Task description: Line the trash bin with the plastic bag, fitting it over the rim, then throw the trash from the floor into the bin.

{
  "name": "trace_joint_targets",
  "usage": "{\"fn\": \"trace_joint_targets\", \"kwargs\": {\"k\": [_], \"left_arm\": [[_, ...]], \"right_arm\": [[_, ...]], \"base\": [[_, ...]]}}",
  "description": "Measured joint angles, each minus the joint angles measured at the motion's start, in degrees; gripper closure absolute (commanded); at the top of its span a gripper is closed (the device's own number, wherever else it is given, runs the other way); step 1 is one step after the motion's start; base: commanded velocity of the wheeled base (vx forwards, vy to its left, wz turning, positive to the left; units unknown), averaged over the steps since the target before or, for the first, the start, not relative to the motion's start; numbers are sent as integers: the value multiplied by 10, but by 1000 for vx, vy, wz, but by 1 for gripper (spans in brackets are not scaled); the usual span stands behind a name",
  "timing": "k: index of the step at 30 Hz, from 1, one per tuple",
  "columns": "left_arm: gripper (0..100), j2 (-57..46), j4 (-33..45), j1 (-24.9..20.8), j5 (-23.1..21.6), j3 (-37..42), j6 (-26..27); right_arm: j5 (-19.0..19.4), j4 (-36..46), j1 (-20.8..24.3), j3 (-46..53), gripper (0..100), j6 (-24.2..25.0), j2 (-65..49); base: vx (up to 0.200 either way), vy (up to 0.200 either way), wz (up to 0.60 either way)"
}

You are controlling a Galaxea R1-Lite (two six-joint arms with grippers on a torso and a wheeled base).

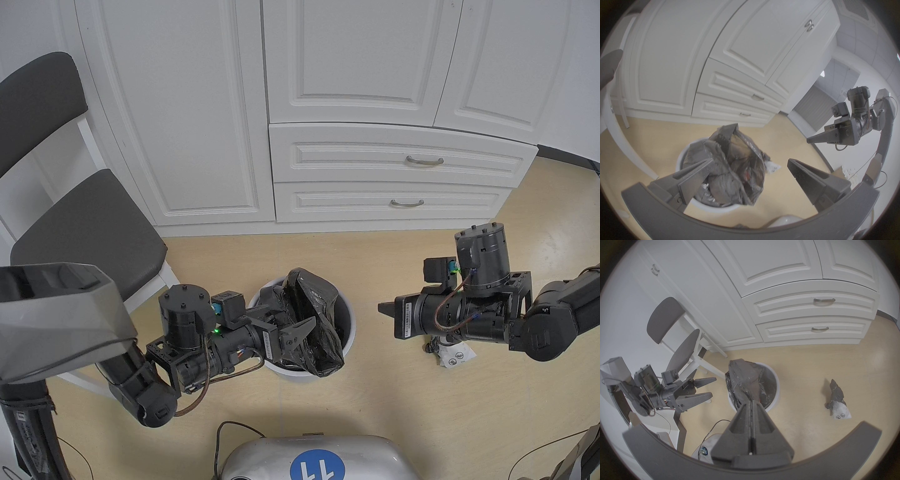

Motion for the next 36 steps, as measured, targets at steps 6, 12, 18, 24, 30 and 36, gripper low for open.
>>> {"fn": "trace_joint_targets", "kwargs": {"k": [6, 12, 18, 24, 30, 36], "left_arm": [[0, -69, 191, 14, 13, -3, 50], [0, -88, 277, 15, 102, -43, 82], [0, -24, 251, 3, 168, -96, 94], [0, 29, 233, -10, 192, -129, 93], [0, 59, 231, -16, 205, -151, 64], [0, 59, 232, -15, 209, -153, 62]], "right_arm": [[-33, -19, 30, 3, 100, -1, 23], [-95, -151, 65, -5, 100, 8, 103], [-127, -205, 90, -28, 100, 37, 186], [-139, -219, 104, -54, 100, 58, 236], [-141, -222, 108, -63, 100, 67, 255], [-144, -226, 109, -63, 100, 67, 256]], "base": [[0, 0, 0], [0, 0, 0], [0, 0, 0], [0, 0, 0], [0, 0, 0], [0, 0, 0]]}}
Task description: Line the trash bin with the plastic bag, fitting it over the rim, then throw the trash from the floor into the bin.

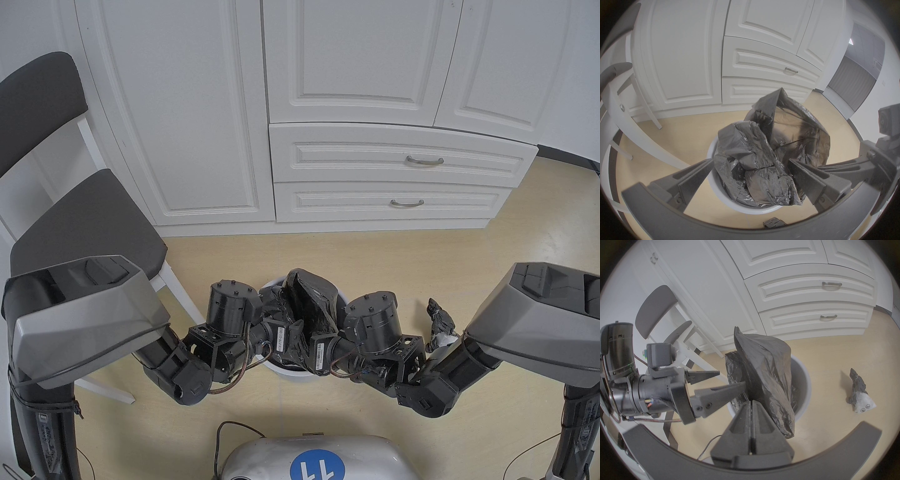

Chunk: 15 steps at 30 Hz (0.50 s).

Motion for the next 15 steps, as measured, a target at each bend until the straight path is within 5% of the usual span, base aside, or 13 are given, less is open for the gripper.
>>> {"fn": "trace_joint_targets", "kwargs": {"k": [1, 15], "left_arm": [[0, -4, 1, 0, 0, 2, 0], [0, -25, 3, 0, -2, 10, -1]], "right_arm": [[0, 2, 0, 3, 0, -1, -3], [-17, 9, -8, 27, 0, -30, -50]], "base": [[0, 0, 0], [0, 0, 0]]}}
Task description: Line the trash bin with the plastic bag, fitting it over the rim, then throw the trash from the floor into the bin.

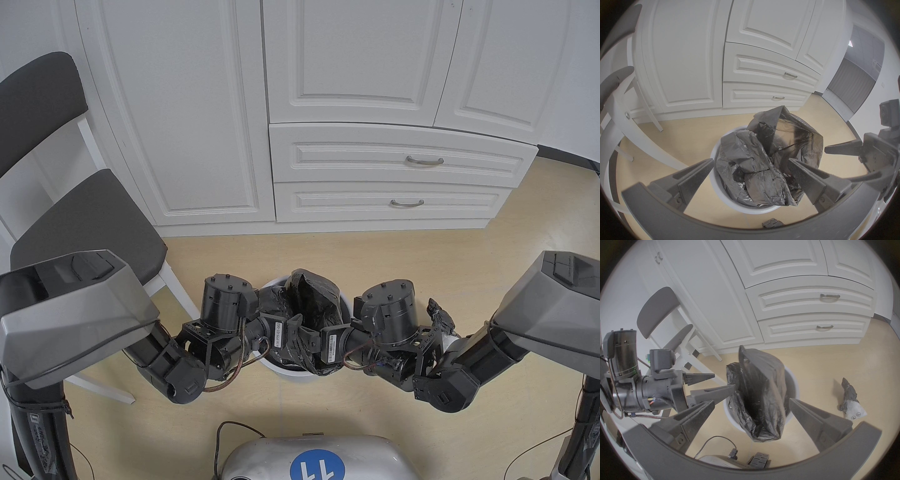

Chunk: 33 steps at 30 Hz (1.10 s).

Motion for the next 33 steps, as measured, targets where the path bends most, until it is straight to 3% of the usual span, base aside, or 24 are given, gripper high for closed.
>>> {"fn": "trace_joint_targets", "kwargs": {"k": [18, 27, 28, 33], "left_arm": [[0, 51, 1, -12, 21, -39, -14], [0, 81, 3, -19, 57, -67, -14], [0, 83, 4, -18, 58, -69, -14], [0, 95, 7, -17, 58, -89, -15]], "right_arm": [[-34, 3, -40, -57, 0, -14, 69], [-34, 3, -58, -77, 0, -14, 89], [-35, 3, -58, -78, 100, -14, 91], [-35, 1, -62, -87, 100, -13, 102]], "base": [[0, 0, 0], [0, 0, 0], [0, 0, 0], [0, 0, 0]]}}
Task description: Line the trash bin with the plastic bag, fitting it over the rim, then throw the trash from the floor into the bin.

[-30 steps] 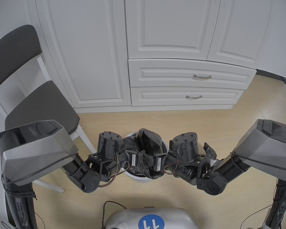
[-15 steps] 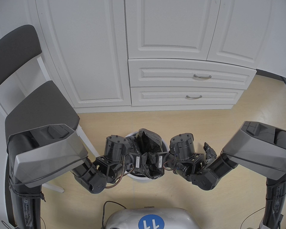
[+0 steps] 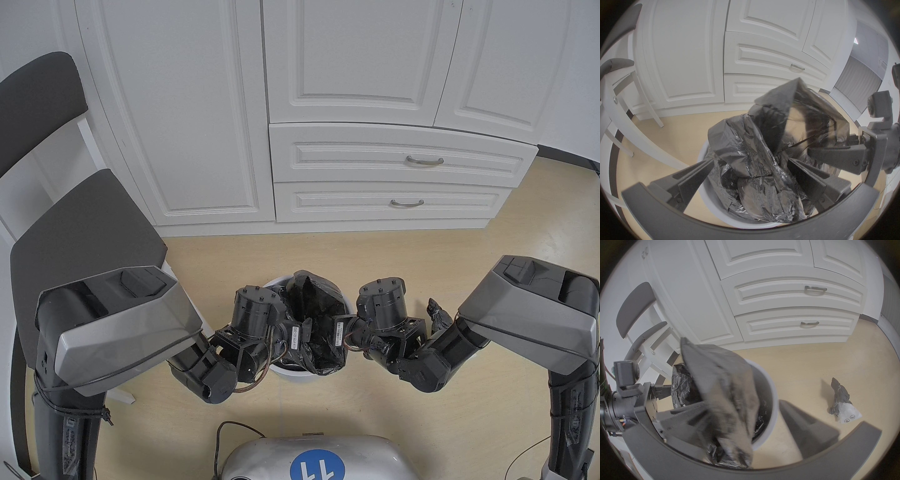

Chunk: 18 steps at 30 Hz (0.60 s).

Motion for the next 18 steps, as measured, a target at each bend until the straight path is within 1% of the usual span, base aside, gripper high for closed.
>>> {"fn": "trace_joint_targets", "kwargs": {"k": [1, 8, 16, 18], "left_arm": [[100, 3, 4, 0, 0, -5, 0], [100, 7, 15, 3, 0, -16, -2], [100, -36, 24, 15, -6, 28, 0], [100, -55, 34, 25, -16, 42, 2]], "right_arm": [[0, -1, 0, -3, 100, 1, 3], [2, -8, -8, -17, 100, 7, 20], [1, -9, -24, -18, 100, 3, 17], [0, -8, -29, -17, 100, 1, 15]], "base": [[0, 0, 0], [0, 0, 0], [0, 0, 0], [0, 0, 0]]}}
